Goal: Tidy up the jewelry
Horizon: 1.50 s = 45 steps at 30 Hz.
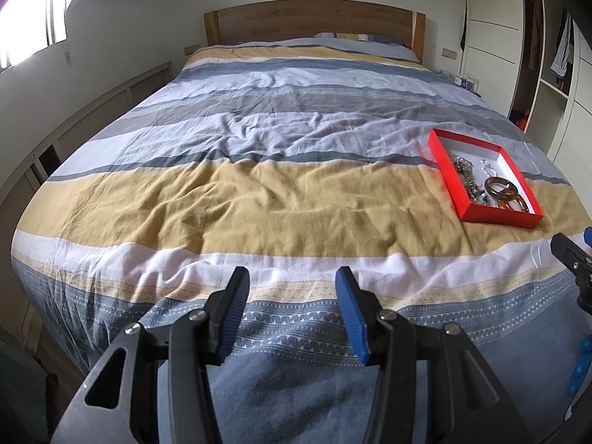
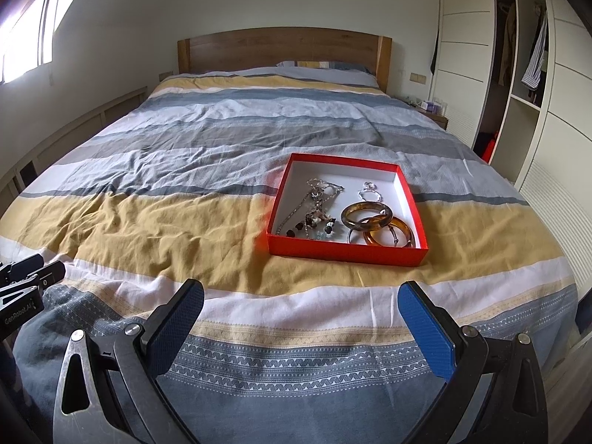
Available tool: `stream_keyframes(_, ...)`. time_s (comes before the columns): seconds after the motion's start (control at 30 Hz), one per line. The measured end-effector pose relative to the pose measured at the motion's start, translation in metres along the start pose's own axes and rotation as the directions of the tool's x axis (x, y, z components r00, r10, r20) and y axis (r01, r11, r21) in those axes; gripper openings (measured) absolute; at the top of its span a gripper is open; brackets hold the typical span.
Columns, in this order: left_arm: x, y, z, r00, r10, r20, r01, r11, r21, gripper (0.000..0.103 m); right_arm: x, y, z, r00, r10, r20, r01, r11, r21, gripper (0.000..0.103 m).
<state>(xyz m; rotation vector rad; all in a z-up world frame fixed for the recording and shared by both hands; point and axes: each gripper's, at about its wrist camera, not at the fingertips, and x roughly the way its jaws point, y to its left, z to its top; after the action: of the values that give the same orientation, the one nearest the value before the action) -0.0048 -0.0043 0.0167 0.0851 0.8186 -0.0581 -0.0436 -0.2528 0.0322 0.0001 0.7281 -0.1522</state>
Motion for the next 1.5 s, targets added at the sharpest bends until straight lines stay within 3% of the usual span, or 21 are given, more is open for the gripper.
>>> stream_keyframes(1.5,0.007,-0.002,-0.009,1.0,0.003,-0.015,-0.002,1.0,0.011,0.046,0.012,0.004,-0.009,0.999,0.007,-0.038,-0.007,1.0,-0.009,0.103)
